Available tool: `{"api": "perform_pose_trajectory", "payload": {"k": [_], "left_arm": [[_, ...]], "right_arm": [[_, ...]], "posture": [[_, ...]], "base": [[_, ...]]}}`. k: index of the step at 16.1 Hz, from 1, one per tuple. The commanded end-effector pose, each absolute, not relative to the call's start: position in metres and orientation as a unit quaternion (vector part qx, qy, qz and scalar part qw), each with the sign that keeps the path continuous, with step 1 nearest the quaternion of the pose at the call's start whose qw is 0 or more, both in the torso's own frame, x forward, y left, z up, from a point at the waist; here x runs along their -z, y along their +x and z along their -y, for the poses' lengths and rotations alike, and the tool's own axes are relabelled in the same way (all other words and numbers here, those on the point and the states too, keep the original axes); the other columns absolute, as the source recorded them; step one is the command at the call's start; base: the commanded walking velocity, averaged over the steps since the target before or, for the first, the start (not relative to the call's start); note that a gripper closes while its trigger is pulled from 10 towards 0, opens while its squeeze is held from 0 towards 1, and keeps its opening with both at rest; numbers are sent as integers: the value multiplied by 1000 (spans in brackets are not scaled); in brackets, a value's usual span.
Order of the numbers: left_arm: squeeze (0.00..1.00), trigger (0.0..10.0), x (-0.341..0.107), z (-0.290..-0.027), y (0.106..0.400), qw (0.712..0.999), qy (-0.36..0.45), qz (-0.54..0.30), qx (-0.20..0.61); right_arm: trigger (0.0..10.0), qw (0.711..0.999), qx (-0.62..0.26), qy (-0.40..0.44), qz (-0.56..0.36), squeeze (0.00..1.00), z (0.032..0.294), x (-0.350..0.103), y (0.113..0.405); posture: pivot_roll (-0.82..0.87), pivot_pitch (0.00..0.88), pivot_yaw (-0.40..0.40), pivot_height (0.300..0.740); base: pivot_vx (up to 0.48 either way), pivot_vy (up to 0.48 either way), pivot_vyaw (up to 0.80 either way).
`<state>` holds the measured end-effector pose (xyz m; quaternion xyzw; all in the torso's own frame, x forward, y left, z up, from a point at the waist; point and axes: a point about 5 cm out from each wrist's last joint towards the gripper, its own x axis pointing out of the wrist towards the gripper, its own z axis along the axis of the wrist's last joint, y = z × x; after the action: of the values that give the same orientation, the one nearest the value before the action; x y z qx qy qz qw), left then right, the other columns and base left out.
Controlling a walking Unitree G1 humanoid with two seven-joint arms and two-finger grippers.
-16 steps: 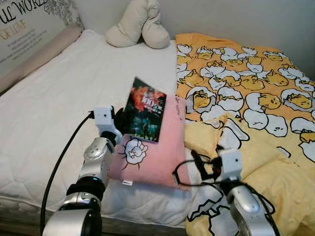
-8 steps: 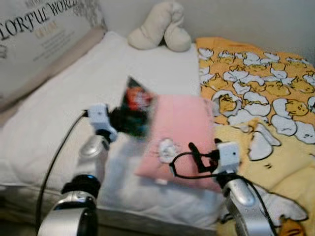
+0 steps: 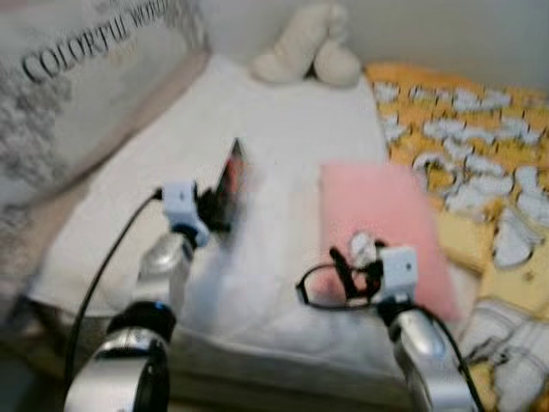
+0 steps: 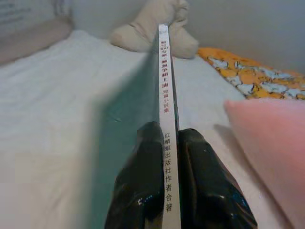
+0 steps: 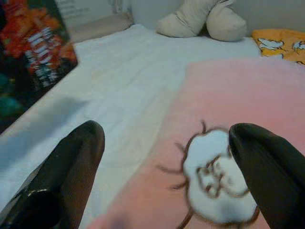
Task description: Clean up the room
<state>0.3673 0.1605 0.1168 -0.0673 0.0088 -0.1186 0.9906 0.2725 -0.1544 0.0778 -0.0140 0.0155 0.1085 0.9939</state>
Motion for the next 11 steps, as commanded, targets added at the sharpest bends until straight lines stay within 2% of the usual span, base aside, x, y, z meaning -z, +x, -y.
{"api": "perform_pose_trajectory", "payload": {"k": [1,3,4,7,11], "left_arm": [[0,0,-126,-146,372,987,-62,3,151],[0,0,-124,-143,372,987,-52,-6,153],[0,10000,-119,-143,372,988,-64,-26,137],[0,10000,-124,-137,371,988,-63,7,144],[0,10000,-126,-135,372,989,-49,11,137]], "right_arm": [[10000,995,-100,-11,-18,0,159,-76,272],[10000,995,-98,-11,-18,0,159,-76,271],[10000,995,-97,-12,-18,0,160,-76,271],[10000,995,-94,-12,-16,0,160,-76,271],[10000,995,-94,-13,-17,0,160,-76,270]], "posture": [[103,0,-18,740],[99,0,-17,740],[96,0,-16,740],[89,0,-14,740],[88,0,-16,740]], "base": [[0,480,0],[0,463,0],[0,0,0],[0,0,0],[480,0,0]]}}
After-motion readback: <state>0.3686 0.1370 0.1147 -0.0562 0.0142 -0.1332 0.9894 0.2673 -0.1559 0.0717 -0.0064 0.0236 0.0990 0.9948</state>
